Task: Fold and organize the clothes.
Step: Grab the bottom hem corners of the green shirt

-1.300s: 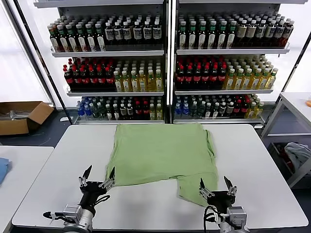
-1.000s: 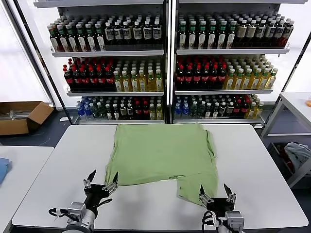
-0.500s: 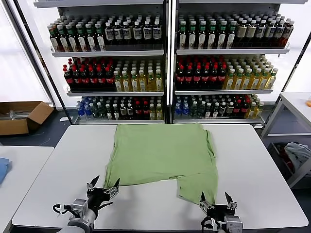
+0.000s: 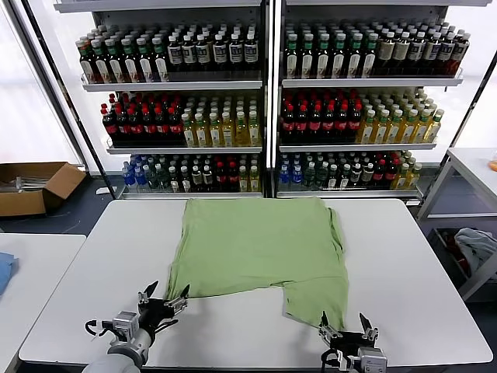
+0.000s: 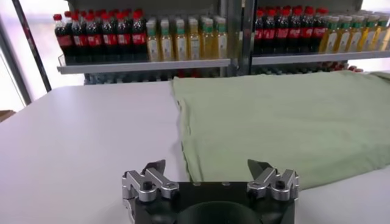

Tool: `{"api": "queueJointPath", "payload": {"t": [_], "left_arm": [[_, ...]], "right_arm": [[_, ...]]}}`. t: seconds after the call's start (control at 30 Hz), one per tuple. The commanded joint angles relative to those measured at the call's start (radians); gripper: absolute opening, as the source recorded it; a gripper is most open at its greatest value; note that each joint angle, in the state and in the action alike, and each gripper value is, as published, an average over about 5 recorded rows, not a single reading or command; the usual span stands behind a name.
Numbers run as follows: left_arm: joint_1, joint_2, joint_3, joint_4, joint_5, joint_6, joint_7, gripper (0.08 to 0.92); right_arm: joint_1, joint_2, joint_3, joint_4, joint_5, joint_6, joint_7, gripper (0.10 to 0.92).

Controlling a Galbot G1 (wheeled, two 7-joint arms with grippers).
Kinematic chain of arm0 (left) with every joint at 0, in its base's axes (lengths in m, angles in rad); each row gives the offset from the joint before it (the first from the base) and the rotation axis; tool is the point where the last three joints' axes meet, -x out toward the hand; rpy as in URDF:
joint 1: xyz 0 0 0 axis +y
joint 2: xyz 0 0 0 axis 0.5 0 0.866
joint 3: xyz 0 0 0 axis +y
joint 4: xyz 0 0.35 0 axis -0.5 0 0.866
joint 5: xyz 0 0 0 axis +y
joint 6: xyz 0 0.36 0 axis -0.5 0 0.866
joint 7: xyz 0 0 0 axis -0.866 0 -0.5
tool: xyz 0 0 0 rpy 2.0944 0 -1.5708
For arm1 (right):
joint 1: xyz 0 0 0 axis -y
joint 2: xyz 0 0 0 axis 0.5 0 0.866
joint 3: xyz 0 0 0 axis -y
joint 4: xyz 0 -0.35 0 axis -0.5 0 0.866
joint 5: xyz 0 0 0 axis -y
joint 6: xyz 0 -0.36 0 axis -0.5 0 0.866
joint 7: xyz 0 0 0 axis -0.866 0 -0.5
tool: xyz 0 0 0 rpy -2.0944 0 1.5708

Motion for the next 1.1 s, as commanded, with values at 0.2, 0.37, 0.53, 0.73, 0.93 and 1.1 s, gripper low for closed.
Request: {"api": "queueJointPath", "payload": {"t": [0.2, 0.37, 0.53, 0.73, 0.93, 1.1], "left_arm": [[-0.003, 0.002, 0.002, 0.008, -0.013, 0.006, 0.002, 0.823], [0.004, -0.002, 0.006, 0.002, -0.008, 0.005, 0.003, 0.823], [0.008, -0.005, 0.007, 0.003, -0.004, 0.003, 0.004, 0.823], [0.011, -0.004, 0.009, 0.007, -0.002, 0.003, 0.007, 0.818], [0.017, -0.004, 0.019, 0.014, 0.011, 0.002, 0.009, 0.704], [0.025, -0.001, 0.029, 0.019, 0.026, 0.001, 0.015, 0.557]], "right_arm": [[0.006, 0.007, -0.002, -0.027, 0.002, 0.000, 0.001, 0.823], [0.010, 0.011, -0.005, -0.035, 0.005, 0.000, 0.000, 0.823], [0.011, 0.010, -0.007, -0.049, 0.007, 0.001, 0.000, 0.823], [0.010, 0.008, -0.013, -0.059, 0.006, 0.000, 0.001, 0.823], [0.012, 0.008, -0.018, -0.068, 0.005, 0.004, 0.002, 0.724], [0.016, 0.009, -0.017, -0.078, 0.005, 0.016, 0.000, 0.577]]}}
